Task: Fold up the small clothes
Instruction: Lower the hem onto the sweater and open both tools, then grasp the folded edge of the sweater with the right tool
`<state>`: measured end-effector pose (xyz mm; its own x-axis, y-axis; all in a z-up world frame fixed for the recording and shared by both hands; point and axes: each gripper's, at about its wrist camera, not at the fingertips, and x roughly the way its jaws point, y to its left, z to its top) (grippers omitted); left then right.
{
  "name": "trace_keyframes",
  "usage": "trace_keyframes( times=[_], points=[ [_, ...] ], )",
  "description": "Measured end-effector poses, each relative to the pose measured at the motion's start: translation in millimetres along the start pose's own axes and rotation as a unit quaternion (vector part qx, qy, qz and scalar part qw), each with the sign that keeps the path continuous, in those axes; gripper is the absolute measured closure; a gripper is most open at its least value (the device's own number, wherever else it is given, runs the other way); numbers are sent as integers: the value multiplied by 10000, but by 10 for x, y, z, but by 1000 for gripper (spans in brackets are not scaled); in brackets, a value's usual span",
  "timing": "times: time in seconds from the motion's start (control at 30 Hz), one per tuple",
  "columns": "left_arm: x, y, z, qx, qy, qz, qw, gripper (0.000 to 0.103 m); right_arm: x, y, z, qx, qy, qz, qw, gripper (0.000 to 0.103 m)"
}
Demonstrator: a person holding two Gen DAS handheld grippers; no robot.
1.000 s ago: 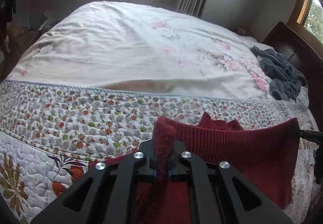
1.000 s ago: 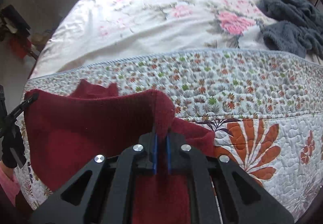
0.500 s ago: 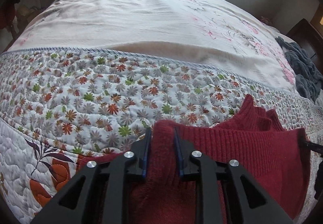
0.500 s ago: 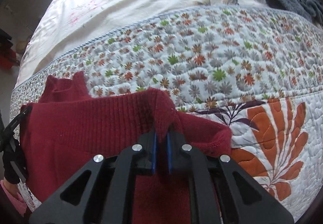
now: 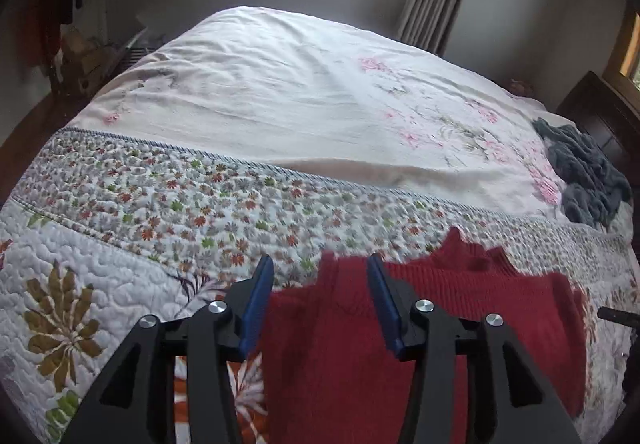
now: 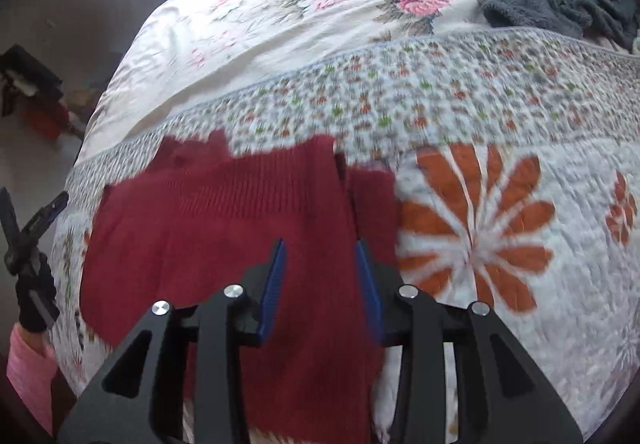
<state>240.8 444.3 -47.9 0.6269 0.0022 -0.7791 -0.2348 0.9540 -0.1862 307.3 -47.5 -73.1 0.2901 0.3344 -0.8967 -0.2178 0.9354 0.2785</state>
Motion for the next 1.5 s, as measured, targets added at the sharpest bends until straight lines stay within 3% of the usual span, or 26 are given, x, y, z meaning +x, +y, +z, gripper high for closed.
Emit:
trace_keyframes(
  times=[0.13,0.3,0.37,0.43,0.47,0.6,0.67,0.87,1.1,1.27,1.4,1.5],
  points=[
    [-254,-253,-499,422,333,-269,9982,48,-77,-32,-592,-147,248,51,9996,59],
    [-280,-420,-1055,373,700,-536,9954,45,-28,-123,-1145,-84,513,126,9986,51],
    [-213,-427,-1179,366,827,-430,9950,45,60,-131,-1257,-27,660,251,9975,58],
    [-147,-415,-1218,362,917,-417,9943,45,107,-118,-1291,-21,728,297,9969,86],
    [-114,-407,-1244,363,964,-393,9939,45,119,-108,-1299,-38,764,234,9968,95],
    [-56,-347,-1280,402,1108,-391,9923,45,-127,-102,-1235,-17,511,341,9981,98],
    [-30,-311,-1296,435,1199,-399,9910,45,-245,-117,-1223,-125,410,186,9989,98],
    [12,-273,-1400,591,1230,-389,9899,45,23,-259,-1373,-159,784,-119,9967,99],
    [1,-284,-1402,554,1198,-352,9906,45,171,-342,-1426,132,818,54,9965,95],
    [-96,-462,-1207,370,954,-529,9933,45,-110,-225,-1146,6,418,157,9990,89],
    [5,-709,-1040,401,884,-570,9936,44,-130,-193,-793,48,201,129,9997,66],
    [146,-852,-950,380,912,-592,9933,44,16,-223,-555,122,240,114,9996,64]
  ],
)
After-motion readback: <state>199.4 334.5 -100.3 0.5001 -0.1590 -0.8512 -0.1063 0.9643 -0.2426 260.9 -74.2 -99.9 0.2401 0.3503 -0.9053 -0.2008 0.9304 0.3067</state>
